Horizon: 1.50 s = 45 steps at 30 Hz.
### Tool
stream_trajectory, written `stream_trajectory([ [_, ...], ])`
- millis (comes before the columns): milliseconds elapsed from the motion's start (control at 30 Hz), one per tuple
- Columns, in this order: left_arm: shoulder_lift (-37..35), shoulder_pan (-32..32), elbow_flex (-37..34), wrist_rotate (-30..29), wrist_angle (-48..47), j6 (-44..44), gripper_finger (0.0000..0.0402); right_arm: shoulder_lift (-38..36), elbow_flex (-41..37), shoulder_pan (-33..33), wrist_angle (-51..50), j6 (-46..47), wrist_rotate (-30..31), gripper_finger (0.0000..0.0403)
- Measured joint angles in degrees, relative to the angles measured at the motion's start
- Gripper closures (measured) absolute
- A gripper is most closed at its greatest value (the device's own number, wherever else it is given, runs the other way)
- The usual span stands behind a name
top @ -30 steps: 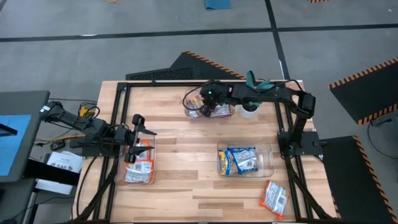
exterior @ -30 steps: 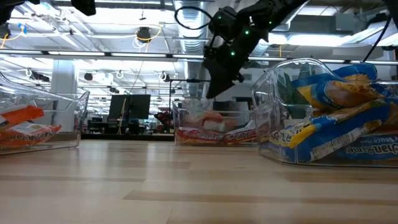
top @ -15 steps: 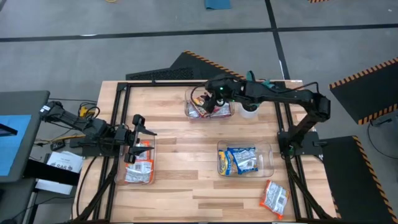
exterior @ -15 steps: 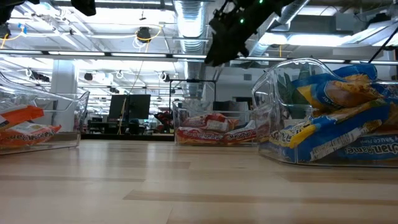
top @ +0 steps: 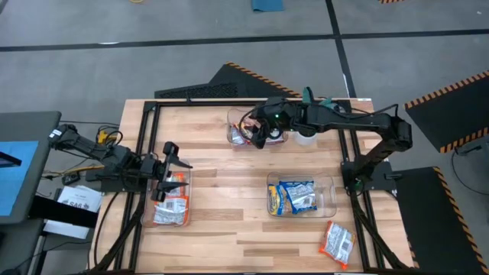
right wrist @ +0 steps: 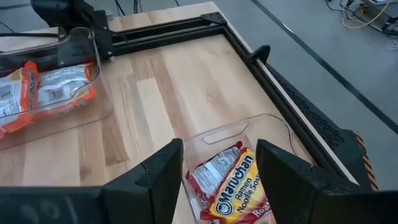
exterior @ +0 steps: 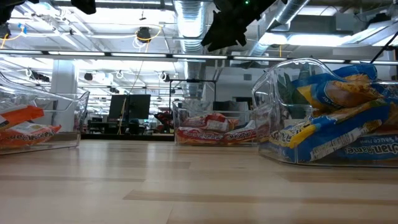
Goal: Sort Maruchan noodles
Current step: Put the orange bag into the bottom left transparent bin
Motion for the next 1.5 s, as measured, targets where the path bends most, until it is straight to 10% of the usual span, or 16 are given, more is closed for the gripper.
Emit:
stream_trajectory([
  [800,-2.67,0.0,0.0,-4.04,-3.39,3.45,0.0174,-11.97,-0.03,8.32,-25.14,6.39,-13.01,0.0176],
  [1167,-5.46,-0.02,0.0,-5.43,-7.89,-0.12,0.0174,-21.07,-0.01,32.36,-52.1,52.46,-21.26,0.0176],
  [1500,-5.42,0.0,0.0,-5.61,-7.41,0.42,0.0174,-15.5,-0.01,66.98,-52.59,103.32,-12.76,0.0176],
])
